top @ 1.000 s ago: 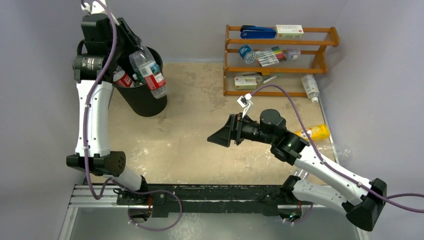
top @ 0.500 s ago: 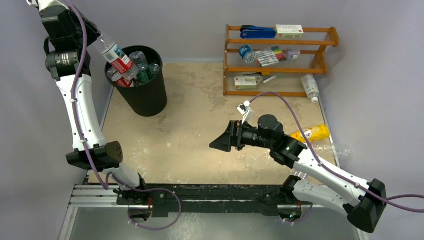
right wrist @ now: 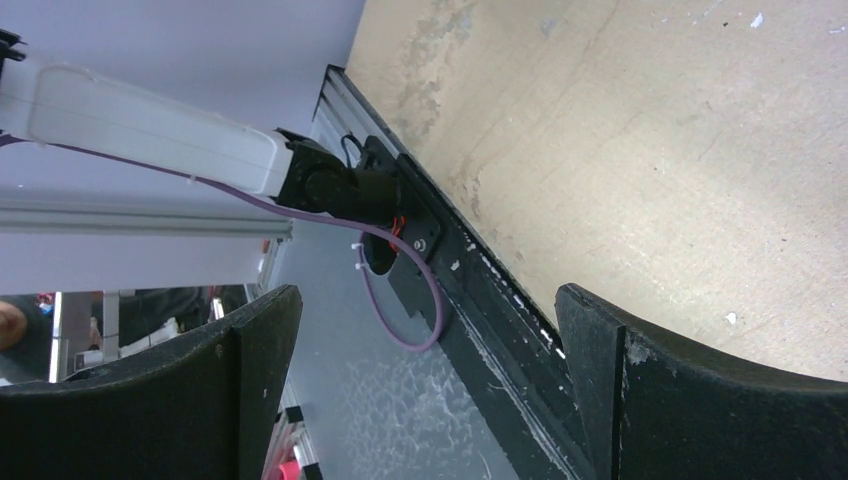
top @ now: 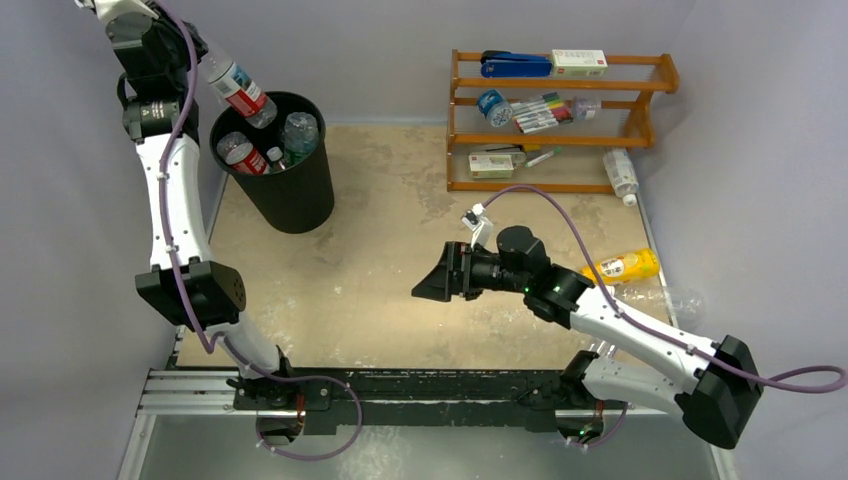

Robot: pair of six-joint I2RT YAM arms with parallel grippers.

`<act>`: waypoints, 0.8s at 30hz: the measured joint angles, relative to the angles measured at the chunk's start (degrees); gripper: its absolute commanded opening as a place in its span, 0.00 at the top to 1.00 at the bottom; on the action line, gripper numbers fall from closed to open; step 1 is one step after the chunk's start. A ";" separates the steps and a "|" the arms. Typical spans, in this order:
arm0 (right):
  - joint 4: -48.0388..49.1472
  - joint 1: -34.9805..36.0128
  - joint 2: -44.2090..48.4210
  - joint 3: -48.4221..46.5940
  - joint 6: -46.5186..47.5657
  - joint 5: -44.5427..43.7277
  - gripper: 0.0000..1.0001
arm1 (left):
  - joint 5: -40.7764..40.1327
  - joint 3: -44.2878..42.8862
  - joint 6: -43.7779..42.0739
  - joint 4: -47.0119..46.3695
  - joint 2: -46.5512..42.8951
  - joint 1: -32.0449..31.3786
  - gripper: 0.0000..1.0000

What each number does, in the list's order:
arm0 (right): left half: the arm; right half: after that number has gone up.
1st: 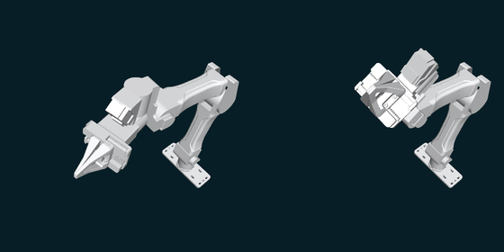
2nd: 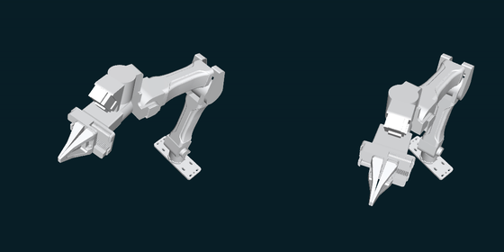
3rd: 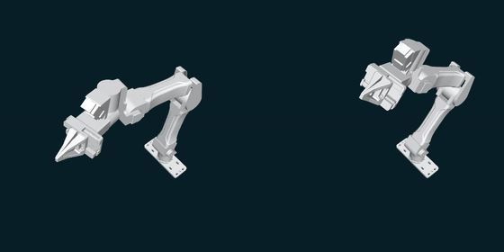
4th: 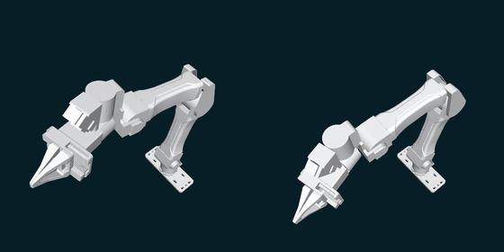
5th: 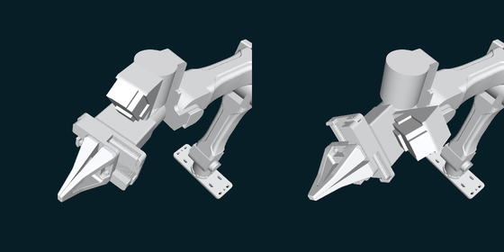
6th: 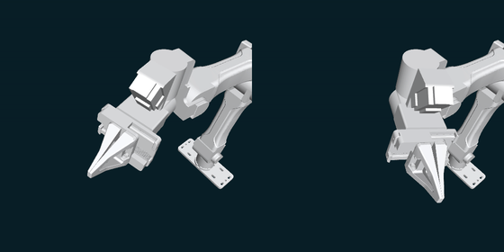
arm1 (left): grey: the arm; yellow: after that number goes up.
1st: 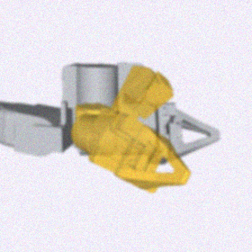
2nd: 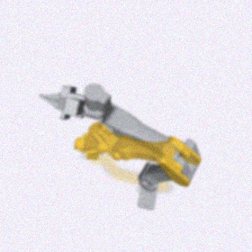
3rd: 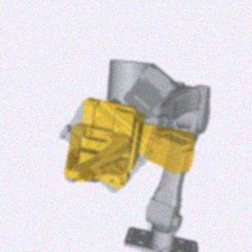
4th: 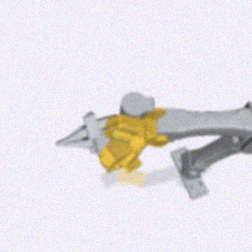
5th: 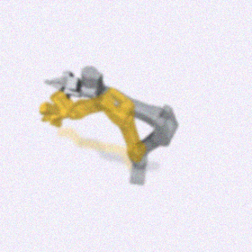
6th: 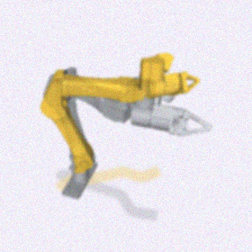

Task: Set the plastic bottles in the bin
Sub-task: Place the plastic bottle in the trash bin.

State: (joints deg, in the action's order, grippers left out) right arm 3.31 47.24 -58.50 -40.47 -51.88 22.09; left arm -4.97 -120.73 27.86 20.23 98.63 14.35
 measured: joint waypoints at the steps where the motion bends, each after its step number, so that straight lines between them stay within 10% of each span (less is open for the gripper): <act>1: 0.02 0.00 -0.46 0.00 0.00 0.07 0.00 | 0.02 0.44 -0.02 -1.25 0.44 0.00 0.81; 7: 0.09 0.00 -2.64 -0.44 0.44 0.37 0.00 | 0.46 8.72 -0.48 -10.08 0.74 0.00 0.77; 14: 0.79 0.00 -3.32 -0.79 0.68 0.59 0.00 | 4.42 22.05 -0.96 -13.38 -1.14 0.00 0.35; 24: 2.23 0.00 -2.49 -0.76 0.85 0.57 0.00 | 6.78 22.71 -0.20 -5.51 -9.99 0.00 0.26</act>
State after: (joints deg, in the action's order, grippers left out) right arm 5.54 47.24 -60.99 -41.23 -51.03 22.65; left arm 1.80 -98.02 27.66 14.72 88.64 14.35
